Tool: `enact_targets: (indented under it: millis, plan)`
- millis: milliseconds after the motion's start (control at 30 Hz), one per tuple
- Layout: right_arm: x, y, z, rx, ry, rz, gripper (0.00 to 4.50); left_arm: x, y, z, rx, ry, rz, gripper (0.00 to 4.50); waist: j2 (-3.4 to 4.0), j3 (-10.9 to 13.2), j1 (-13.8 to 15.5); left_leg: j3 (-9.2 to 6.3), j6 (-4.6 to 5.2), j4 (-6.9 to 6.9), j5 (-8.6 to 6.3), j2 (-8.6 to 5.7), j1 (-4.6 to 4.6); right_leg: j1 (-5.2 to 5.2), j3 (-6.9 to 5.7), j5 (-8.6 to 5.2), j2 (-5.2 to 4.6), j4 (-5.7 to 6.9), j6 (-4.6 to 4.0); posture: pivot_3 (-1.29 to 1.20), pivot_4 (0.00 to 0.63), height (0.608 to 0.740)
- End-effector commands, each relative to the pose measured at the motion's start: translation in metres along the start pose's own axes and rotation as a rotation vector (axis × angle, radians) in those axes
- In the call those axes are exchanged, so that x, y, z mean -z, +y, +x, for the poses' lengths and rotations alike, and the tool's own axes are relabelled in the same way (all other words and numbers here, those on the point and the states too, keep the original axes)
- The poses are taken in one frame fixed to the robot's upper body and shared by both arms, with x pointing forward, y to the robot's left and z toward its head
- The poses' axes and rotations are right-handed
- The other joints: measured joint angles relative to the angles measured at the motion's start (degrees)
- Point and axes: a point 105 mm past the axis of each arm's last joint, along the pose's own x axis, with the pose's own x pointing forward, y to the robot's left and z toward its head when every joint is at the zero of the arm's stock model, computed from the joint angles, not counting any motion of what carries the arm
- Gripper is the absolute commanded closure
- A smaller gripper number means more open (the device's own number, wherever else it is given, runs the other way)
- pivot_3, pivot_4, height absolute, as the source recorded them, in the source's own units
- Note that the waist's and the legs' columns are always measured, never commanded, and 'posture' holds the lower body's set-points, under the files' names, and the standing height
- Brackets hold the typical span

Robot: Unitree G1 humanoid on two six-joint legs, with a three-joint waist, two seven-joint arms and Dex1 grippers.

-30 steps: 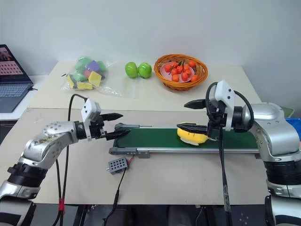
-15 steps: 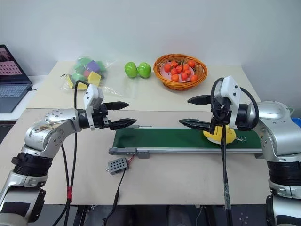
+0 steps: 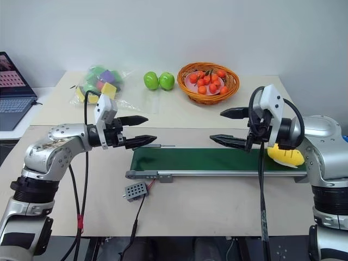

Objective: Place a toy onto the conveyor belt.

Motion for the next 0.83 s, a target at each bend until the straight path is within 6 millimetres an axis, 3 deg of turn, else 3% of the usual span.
enact_targets:
  millis: [33,833]
  plan:
    - [-0.0139,-0.0014,-0.0051,0.006,-0.031,-0.045,0.00,-0.0234,-0.0014,-0.0015,-0.001,-0.064,0.054,0.01,0.00,0.00,0.00,0.00,0.00,0.00,0.00,0.00,0.00,0.00,0.00,0.00,0.00,0.00,0.00,0.00,0.150,0.738]
    - [-0.0106,-0.0011,-0.0036,0.006,-0.032,-0.039,0.00,-0.0269,0.0037,-0.0005,-0.022,-0.054,0.068,0.01,0.00,0.00,0.00,0.00,0.00,0.00,0.00,0.00,0.00,0.00,0.00,0.00,0.00,0.00,0.00,0.00,0.150,0.738]
